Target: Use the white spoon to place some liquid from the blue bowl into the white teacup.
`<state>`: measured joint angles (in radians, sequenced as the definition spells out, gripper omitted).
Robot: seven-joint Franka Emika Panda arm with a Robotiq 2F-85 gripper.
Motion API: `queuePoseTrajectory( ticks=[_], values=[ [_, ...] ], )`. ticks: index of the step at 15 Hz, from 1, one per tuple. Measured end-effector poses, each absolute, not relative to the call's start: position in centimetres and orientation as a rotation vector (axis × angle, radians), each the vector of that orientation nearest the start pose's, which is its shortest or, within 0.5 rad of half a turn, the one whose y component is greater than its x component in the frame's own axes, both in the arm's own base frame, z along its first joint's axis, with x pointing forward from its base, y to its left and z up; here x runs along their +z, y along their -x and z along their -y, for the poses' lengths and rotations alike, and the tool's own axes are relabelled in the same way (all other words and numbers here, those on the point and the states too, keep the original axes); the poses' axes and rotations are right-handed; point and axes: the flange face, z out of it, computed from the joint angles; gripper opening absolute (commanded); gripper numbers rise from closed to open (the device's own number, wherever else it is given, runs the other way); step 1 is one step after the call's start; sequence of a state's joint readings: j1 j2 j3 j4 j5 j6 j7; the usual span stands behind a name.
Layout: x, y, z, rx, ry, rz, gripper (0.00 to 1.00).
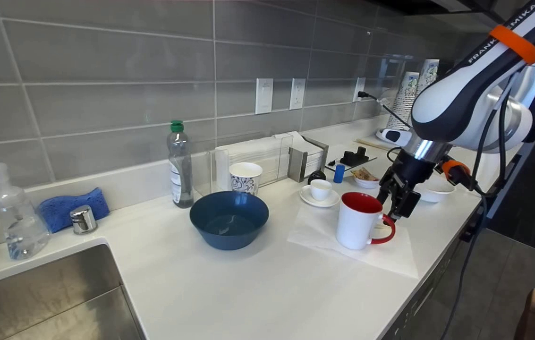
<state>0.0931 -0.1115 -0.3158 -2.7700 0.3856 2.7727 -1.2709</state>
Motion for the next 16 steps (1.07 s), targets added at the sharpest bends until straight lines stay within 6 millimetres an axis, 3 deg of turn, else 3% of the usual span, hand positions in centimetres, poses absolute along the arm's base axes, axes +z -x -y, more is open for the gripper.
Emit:
queuePoseTrajectory(
  ticks=[3, 5, 7, 9, 10, 15, 16],
  values=[
    [24.4, -38.1, 9.7, -0.341, 2.846, 1.051, 1.00],
    [24.1, -37.9, 9.7, -0.361, 2.829, 1.063, 0.79],
    [23.7, -37.7, 9.8, -0.378, 2.815, 1.077, 0.69],
    [23.4, -37.5, 10.0, -0.398, 2.808, 1.089, 0.62],
    [23.3, -37.4, 10.1, -0.410, 2.806, 1.094, 0.65],
    [23.2, -36.9, 10.7, -0.478, 2.796, 1.127, 0.39],
    [23.2, -36.8, 10.8, -0.491, 2.794, 1.133, 0.40]
  ],
)
